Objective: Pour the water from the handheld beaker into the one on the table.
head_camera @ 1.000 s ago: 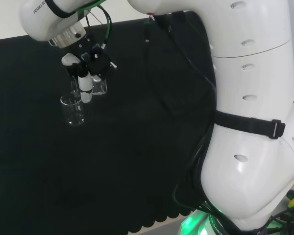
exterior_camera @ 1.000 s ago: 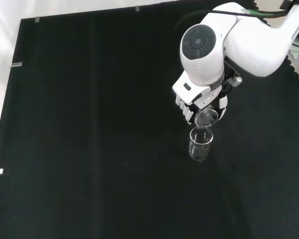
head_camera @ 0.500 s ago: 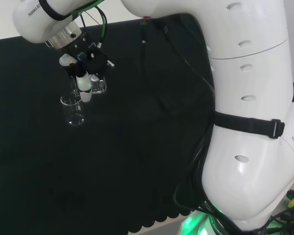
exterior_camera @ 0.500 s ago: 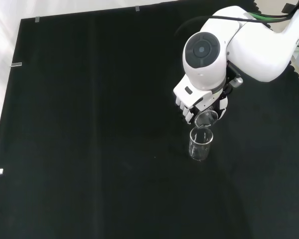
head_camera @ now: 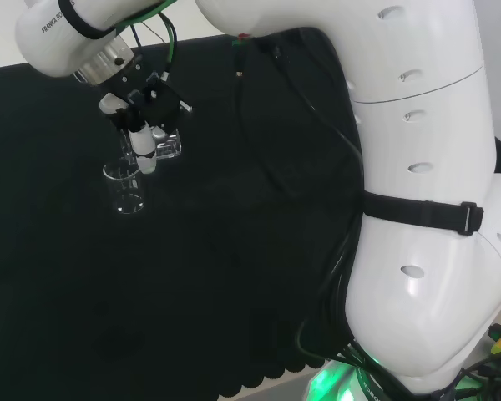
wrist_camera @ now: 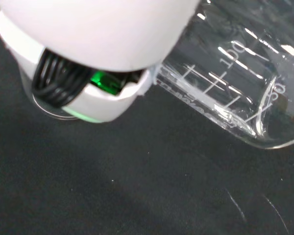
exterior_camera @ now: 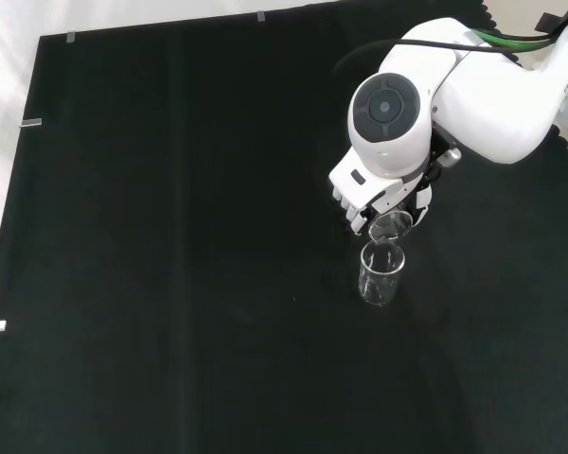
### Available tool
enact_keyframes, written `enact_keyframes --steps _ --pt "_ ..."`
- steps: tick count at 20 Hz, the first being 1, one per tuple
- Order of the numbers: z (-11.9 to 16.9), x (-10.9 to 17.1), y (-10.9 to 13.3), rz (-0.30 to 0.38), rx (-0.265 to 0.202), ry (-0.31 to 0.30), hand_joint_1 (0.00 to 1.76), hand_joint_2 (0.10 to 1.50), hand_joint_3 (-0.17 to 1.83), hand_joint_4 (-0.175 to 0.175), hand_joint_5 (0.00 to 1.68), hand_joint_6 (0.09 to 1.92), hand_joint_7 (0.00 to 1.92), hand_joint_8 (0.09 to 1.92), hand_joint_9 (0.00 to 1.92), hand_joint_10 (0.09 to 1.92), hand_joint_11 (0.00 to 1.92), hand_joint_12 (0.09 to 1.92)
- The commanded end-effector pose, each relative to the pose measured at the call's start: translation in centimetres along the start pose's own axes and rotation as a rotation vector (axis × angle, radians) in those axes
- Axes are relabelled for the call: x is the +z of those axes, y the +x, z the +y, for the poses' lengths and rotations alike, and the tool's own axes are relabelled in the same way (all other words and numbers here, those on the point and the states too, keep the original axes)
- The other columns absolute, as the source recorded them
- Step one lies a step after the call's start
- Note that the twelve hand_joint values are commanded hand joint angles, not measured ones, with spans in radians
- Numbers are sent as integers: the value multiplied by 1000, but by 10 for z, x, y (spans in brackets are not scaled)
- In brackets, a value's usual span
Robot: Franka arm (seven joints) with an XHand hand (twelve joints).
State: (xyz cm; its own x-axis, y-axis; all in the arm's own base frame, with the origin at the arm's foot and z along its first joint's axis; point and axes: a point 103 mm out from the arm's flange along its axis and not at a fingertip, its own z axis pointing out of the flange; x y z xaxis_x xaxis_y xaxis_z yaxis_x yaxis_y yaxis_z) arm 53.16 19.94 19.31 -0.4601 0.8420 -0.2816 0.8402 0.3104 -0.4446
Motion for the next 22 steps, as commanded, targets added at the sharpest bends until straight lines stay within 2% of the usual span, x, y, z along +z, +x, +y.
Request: enact_keyframes --steps 1,22 --pt "0 0 0 -10 1 10 1436 594 645 -175 1384 417 1509 372 1401 331 1247 821" --pt "4 -3 7 -90 15 38 1436 594 645 -175 1385 415 1508 373 1404 327 1255 812"
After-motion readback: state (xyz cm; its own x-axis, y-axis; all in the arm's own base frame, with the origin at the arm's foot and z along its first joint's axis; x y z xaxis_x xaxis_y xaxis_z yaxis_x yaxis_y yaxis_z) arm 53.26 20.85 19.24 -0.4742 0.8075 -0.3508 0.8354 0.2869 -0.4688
